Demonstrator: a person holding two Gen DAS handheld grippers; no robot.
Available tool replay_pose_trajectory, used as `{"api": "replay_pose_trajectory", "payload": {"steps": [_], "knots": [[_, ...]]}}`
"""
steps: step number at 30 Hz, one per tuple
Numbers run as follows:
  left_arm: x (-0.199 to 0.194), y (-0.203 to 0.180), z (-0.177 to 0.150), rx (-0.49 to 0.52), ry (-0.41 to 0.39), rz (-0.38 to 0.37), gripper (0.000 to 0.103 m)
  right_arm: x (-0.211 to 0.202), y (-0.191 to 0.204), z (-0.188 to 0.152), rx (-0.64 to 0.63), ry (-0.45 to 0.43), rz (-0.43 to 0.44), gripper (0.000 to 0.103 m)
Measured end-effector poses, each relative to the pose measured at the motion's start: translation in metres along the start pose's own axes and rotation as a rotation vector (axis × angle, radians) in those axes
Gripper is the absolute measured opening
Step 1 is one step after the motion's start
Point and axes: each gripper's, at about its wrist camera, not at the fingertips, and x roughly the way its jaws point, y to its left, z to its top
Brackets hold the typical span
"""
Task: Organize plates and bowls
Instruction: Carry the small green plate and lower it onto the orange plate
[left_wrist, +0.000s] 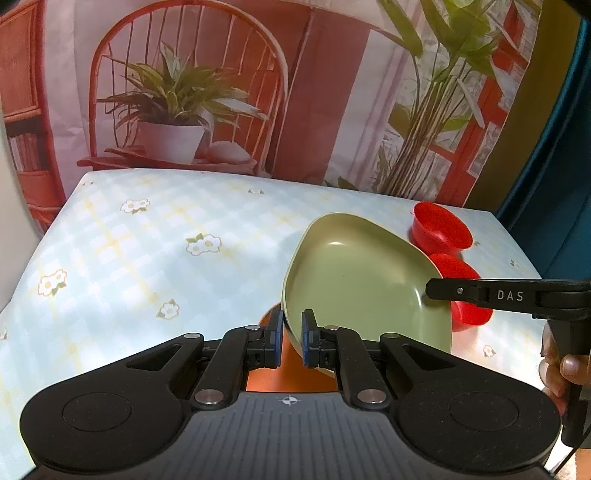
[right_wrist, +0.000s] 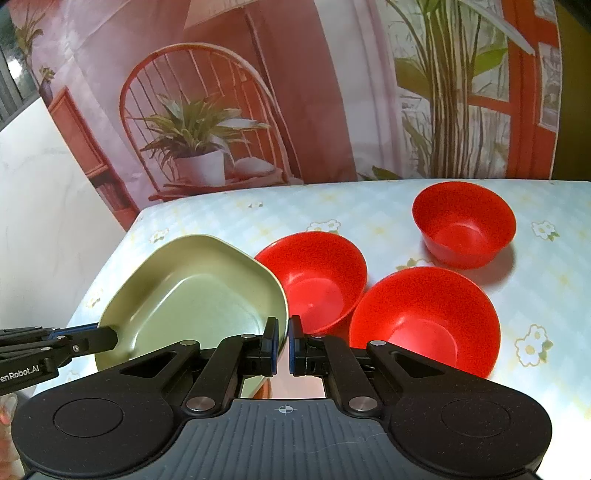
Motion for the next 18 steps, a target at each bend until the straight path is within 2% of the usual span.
{"api": "replay_pose_trajectory", "payload": {"steps": [18], "knots": [[-0.01,0.007,-0.021,-0.021,0.018,0.007,0.012,-0.001,0.011,-0.015,-0.02,0.021,0.001,0.005]]}}
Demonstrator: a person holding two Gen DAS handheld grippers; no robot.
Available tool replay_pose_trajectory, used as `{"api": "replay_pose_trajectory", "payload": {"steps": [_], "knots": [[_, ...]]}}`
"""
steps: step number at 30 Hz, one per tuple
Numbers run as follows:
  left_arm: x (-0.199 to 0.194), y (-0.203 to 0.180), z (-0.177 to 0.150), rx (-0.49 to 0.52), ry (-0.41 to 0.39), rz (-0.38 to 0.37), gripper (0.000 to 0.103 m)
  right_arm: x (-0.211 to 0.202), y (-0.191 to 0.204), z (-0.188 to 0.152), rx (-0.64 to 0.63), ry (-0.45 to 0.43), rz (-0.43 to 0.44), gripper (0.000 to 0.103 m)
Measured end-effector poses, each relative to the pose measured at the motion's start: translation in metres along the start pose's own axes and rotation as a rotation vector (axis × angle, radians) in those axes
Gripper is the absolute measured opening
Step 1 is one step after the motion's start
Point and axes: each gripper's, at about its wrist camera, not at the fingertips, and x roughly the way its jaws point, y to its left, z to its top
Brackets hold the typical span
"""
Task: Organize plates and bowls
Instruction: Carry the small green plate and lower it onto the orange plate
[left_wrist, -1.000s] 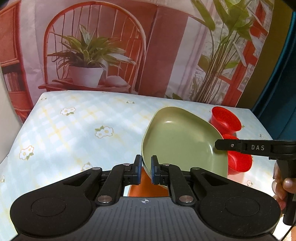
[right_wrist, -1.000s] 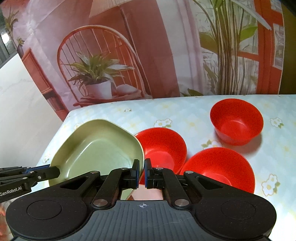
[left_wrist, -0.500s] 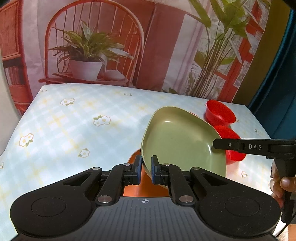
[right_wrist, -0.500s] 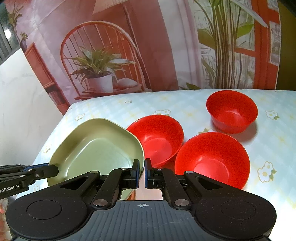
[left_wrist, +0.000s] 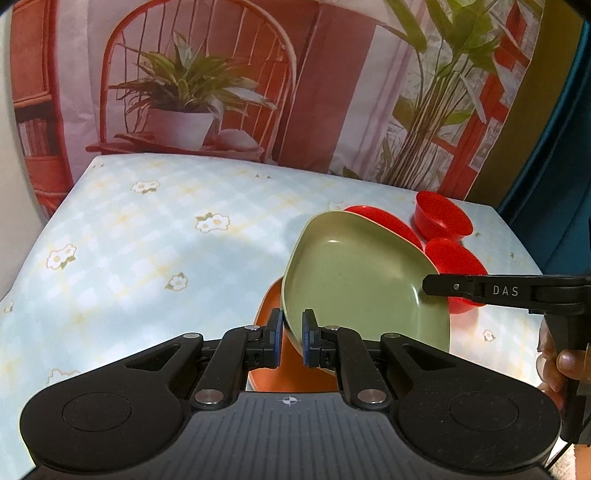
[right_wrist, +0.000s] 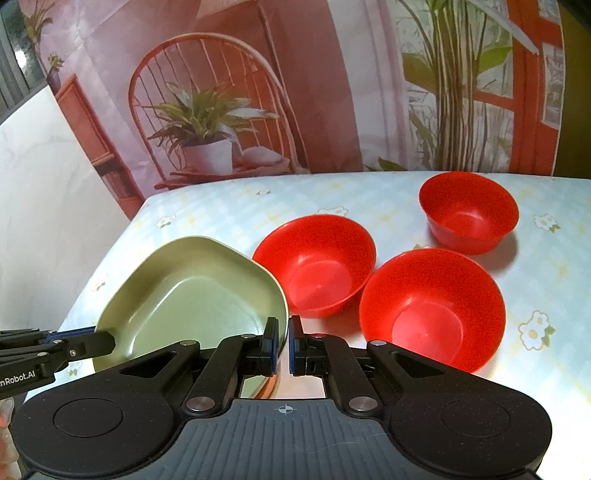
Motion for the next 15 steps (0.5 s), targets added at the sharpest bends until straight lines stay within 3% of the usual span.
{"api": "replay_pose_trajectory", "payload": {"steps": [15], "knots": [[0.008,0.013,-0.026,-0.059,0.044,0.02,0.013,0.025,0.02,-0.007,-0.102,0.039,-0.023,0.005]]}}
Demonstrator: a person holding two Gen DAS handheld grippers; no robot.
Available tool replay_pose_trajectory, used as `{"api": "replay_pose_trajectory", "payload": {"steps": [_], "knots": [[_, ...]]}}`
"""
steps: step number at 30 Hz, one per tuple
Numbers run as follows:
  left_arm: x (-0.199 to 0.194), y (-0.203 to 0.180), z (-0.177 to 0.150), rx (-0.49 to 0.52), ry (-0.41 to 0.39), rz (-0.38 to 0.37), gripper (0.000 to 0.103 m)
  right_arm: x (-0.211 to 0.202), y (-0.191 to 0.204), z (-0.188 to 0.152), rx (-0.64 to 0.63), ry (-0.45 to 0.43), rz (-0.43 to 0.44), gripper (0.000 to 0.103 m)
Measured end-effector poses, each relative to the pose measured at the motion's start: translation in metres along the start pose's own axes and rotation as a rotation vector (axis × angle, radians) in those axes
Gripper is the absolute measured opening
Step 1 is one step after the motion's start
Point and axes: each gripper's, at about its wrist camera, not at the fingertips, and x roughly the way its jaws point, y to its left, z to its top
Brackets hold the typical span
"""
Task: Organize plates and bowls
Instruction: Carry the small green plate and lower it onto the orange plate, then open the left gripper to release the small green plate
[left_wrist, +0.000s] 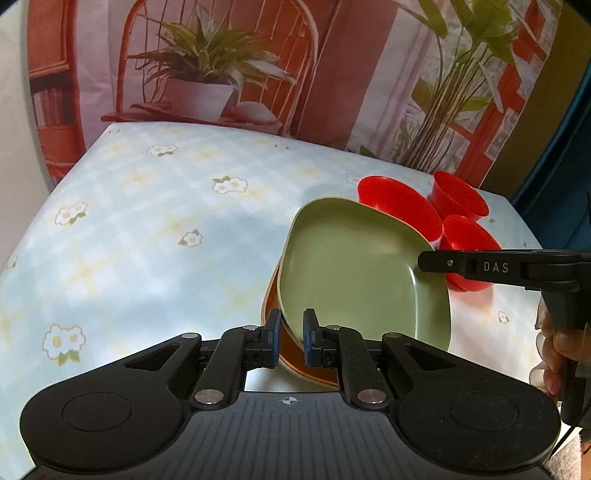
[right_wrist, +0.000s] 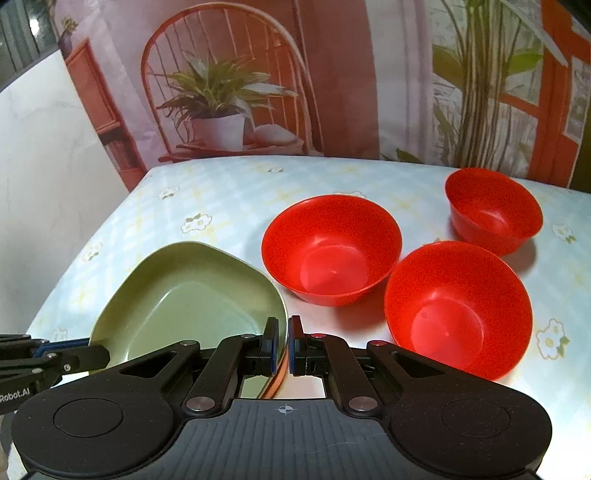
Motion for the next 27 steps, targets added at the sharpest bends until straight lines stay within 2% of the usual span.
{"api": "replay_pose_trajectory", "payload": {"steps": [13,20,27], "knots": [[0.014,0.005,-0.005,-0.022,0.032,0.008,0.013,0.005,0.01,-0.005,-0.048,0.006,-0.016,0.006],[0.015,0.003,-0.006,-0.019,0.034,0.011,0.013,-0.001,0.013,-0.006,-0.056,-0.018,-0.027,0.017],[0.014,0.003,-0.005,-0.019,0.036,0.007,0.013,-0.008,0.012,-0.013,-0.03,-0.026,-0.032,0.018]]}}
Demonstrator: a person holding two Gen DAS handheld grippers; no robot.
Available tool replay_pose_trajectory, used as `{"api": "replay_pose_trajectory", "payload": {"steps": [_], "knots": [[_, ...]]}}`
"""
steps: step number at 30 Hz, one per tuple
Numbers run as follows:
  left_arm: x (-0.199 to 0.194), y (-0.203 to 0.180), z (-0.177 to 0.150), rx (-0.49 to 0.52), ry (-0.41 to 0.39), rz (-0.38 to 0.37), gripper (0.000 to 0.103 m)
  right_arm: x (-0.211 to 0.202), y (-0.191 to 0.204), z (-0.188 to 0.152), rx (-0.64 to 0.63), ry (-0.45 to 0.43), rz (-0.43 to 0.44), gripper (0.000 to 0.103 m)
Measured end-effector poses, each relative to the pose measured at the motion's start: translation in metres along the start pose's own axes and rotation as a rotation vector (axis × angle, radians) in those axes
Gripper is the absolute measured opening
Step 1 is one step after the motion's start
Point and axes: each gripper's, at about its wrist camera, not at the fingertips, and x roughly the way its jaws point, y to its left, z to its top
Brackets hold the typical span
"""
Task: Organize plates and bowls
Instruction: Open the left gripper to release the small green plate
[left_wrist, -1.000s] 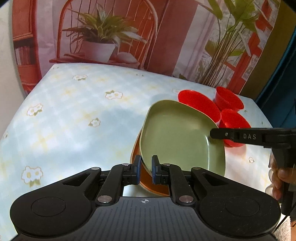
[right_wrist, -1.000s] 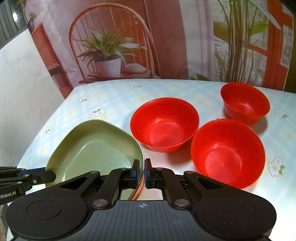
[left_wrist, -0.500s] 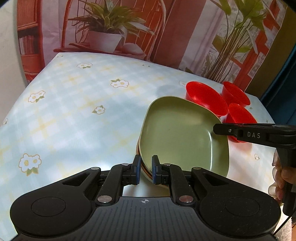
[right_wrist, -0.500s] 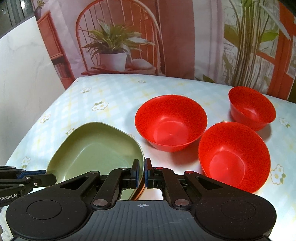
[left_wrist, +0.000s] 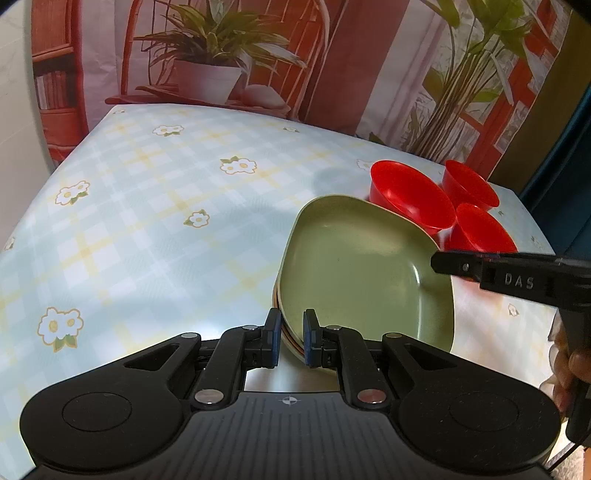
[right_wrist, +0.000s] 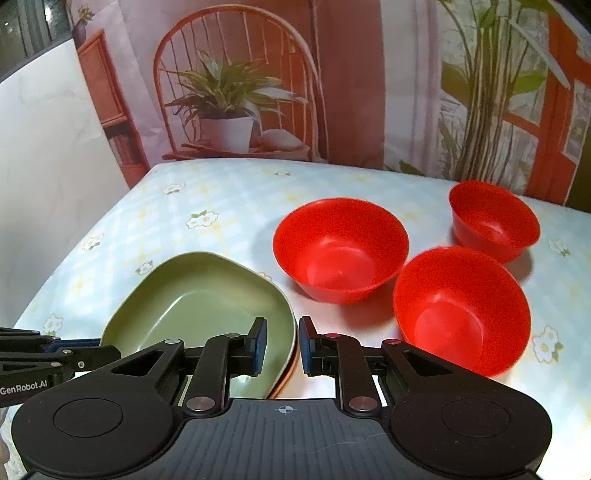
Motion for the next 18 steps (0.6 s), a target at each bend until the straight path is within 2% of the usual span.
{"api": "replay_pose_trajectory", "payload": {"steps": [8,12,18], "knots": [[-0.008,0.004,0.008,-0.011,-0.047,0.006,0.015,0.007,0.0,-0.012,0.019,0.037,0.0,0.018],[0.0,0.009,0.015,-0.011,-0.042,0.029,0.016,0.009,0.0,-0.016,0.025,0.044,0.001,0.018],[0.0,0.005,0.019,0.004,-0.036,0.021,0.017,0.008,-0.004,-0.018,0.034,0.045,0.006,0.018]]}}
